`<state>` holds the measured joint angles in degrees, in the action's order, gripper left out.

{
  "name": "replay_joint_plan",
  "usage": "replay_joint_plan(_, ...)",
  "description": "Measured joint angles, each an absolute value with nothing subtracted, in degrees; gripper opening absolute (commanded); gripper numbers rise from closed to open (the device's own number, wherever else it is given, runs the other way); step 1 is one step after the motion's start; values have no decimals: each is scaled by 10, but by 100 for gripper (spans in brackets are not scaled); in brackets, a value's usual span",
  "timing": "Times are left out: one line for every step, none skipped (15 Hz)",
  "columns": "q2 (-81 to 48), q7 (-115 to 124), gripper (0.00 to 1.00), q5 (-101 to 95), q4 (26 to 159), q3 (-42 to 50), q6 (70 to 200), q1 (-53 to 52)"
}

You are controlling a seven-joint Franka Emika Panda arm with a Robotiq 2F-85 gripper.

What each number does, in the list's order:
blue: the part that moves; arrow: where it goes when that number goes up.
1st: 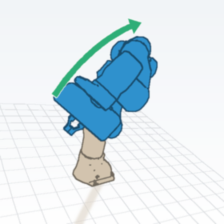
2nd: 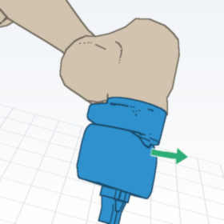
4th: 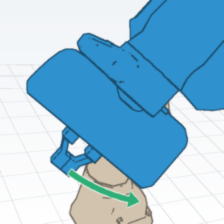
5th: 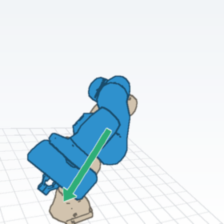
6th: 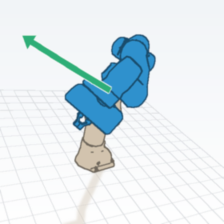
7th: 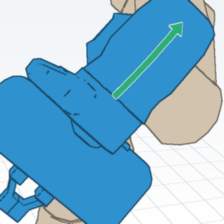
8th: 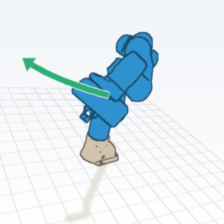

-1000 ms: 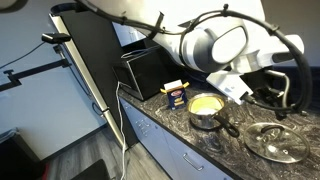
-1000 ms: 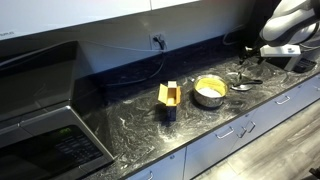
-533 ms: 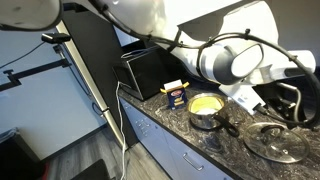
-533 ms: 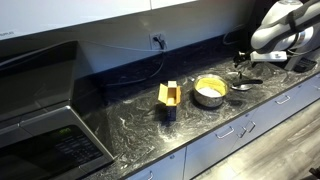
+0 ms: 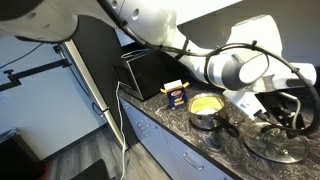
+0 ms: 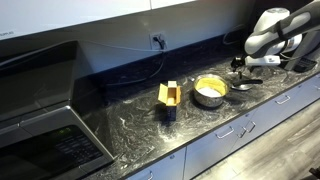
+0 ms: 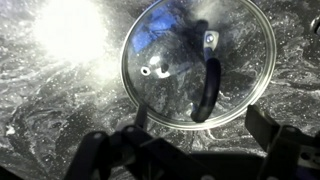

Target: Put the lid on the top of the pot

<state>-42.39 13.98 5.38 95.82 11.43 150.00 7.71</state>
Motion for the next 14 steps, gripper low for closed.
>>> replay_joint_plan(-426,143,80,53,952,117,1480,75)
replay_joint_plan(-427,149,74,50,945,120,1456,72)
replay_joint_plan(-427,153,68,47,939,121,1433,71)
replay_joint_plan(-427,156,59,47,932,121,1412,71)
replay_joint_plan(-427,159,51,46,926,121,1394,70)
replay_joint_plan(-427,160,42,46,920,121,1380,70)
replay_joint_plan(-427,160,36,46,916,121,1370,70)
replay_joint_plan(-427,160,29,46,912,121,1362,70)
replay_joint_plan(-427,160,20,46,910,121,1358,70)
replay_joint_plan(-427,160,13,46,908,120,1357,70)
replay_joint_plan(-428,160,5,46,907,119,1357,70)
replay_joint_plan(-428,160,1,46,907,118,1357,70)
replay_joint_plan(-428,160,0,46,906,117,1357,70)
replay_joint_plan(-428,161,3,46,906,117,1357,70)
